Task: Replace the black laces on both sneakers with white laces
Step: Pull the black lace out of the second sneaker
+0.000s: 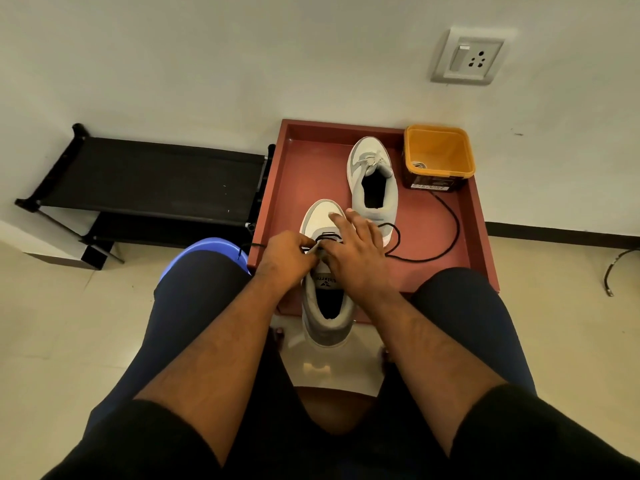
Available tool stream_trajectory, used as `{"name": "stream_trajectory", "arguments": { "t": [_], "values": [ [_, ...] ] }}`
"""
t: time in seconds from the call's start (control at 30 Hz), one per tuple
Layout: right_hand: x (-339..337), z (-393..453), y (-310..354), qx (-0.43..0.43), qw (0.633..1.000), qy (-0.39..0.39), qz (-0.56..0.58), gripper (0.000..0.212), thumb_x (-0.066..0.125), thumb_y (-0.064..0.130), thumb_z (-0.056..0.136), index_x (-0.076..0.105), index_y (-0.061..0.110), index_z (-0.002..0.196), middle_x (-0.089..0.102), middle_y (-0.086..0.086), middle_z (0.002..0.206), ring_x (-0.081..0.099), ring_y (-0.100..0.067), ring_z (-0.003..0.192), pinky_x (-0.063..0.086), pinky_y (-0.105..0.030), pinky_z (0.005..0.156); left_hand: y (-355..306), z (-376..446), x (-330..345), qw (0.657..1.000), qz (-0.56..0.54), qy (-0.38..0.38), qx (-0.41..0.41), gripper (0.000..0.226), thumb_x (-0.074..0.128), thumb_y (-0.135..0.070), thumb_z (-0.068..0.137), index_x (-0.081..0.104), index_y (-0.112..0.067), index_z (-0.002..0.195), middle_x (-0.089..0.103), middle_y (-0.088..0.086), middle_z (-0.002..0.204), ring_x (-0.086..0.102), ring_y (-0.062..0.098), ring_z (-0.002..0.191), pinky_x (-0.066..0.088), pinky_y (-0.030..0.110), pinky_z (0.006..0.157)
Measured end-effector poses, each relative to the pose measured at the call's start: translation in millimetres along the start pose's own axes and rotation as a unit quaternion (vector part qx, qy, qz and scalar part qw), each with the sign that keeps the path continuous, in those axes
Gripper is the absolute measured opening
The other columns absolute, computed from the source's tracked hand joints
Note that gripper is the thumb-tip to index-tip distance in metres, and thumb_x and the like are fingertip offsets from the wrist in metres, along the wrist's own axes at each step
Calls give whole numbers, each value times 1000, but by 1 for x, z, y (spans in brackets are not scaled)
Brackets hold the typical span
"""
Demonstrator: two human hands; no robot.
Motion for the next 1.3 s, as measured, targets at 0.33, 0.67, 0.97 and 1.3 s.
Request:
{"name": "stream_trajectory", "arguments": {
  "t": [0.33,0.67,0.97,1.3],
  "values": [
    [-52,-11,-80,354,853,-267,276,8,59,12,92,65,10,96,55,-6,119,51,-20,117,46,-27,95,8,5,1,999,-17,-10,-48,33,70,-21,84,69,-12,115,71,6,96,66,17,75,56,27,68],
    [-4,0,-8,41,999,-3,22,20,68,28,84,70,21,104,48,-9,141,35,-35,136,34,-53,105,1,3,2,1000,14,0,0,34,65,-18,90,65,-14,123,71,7,102,60,10,75,51,20,71],
    [-35,-3,-57,247,921,-189,235,9,65,19,88,71,15,93,56,-3,124,50,-21,117,44,-45,99,3,4,1,1000,5,-19,-14,35,68,-19,86,66,-18,121,66,0,88,56,5,65,37,10,52],
    [-47,-10,-54,252,939,-89,217,42,70,30,85,62,17,124,52,-3,128,46,-15,117,38,-18,98,-22,4,19,969,208,-62,119,34,63,-37,90,62,-33,124,26,2,151,29,25,134,37,41,104]
  ]
}}
Point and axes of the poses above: each hand's wrist, its own z-axis towards the middle knuckle, its own x-axis out of the palm, y = z × x, the point moved 4 cm from there along z, towards the middle knuckle
